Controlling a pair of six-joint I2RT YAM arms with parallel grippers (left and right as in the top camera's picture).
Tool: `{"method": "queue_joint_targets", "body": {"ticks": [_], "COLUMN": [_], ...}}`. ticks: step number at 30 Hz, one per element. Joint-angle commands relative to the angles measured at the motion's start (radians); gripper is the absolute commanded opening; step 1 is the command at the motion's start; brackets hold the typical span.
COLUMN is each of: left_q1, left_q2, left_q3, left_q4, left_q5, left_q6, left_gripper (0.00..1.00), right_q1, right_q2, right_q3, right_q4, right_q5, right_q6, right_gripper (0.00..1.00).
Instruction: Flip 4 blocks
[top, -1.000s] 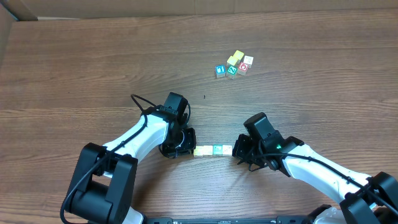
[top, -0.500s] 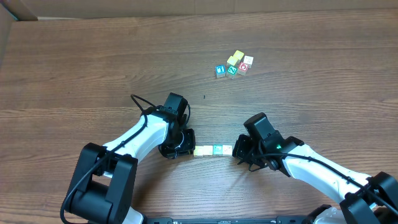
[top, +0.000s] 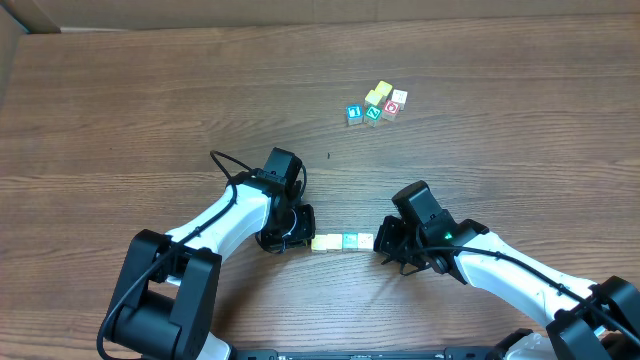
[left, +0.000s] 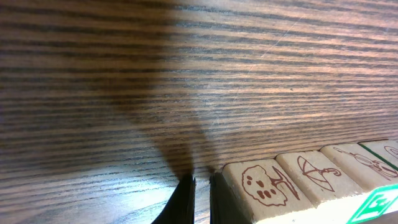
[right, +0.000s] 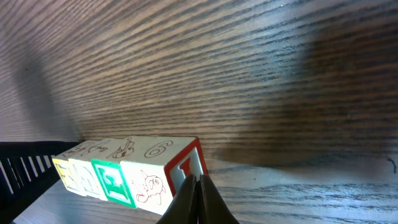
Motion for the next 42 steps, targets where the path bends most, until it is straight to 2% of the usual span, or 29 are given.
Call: {"method": "queue_joint_targets", "body": {"ticks": [1,28,42], "left_q1": [-0.005,-0.005,-0.005], "left_q2": [0.013,0.013,0.013], "left_q3": [-0.003,-0.003,-0.003], "left_q4": [0.003,0.043,0.146], "left_q5": [0.012,0.042,0.038], "left_q6": [-0.004,-0.011,-0.038], "left_gripper": [0.04,0.04,0.04], "right_q1": [0.006,0.089,0.089], "right_q2": [0.005,0.005,0.005], "right_q3": [-0.01,-0.011,-0.011], "right_q4": [0.013,0.015,-0.001], "right_q5": [0.019,0.032,-0.002], "right_q6": [0.006,0.113,0.166], "right_gripper": [0.04,0.04,0.04]}}
